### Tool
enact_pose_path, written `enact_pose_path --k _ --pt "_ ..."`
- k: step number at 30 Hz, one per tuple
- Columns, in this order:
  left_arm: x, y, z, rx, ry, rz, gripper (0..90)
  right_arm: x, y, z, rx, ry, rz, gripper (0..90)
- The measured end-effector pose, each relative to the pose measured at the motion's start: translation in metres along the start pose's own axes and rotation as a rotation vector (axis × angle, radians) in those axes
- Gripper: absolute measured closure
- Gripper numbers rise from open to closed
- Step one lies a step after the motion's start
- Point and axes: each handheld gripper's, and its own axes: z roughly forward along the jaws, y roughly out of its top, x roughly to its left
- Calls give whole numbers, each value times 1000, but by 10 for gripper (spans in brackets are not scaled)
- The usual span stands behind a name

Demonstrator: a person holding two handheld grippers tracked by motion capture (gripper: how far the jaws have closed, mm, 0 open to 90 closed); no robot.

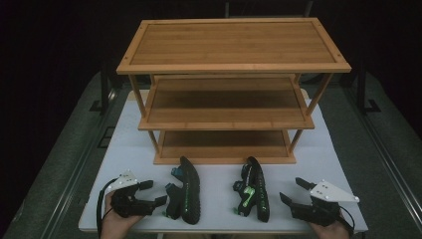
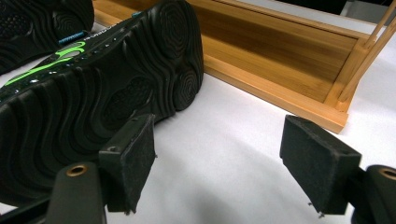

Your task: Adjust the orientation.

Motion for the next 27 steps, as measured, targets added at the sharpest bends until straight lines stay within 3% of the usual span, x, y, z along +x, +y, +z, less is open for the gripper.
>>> enact_pose_path --k 11,18,24,27 --pt "-2 2 12 53 -8 19 299 1 0 0 -1 0 -4 259" --pt "-9 10 20 64 -16 47 552 2 1 1 0 2 -8 259" --pt "-13 13 26 74 -39 67 672 3 1 1 0 5 -12 259" --pt "-13 14 25 64 -55 63 680 3 1 1 1 6 -13 259"
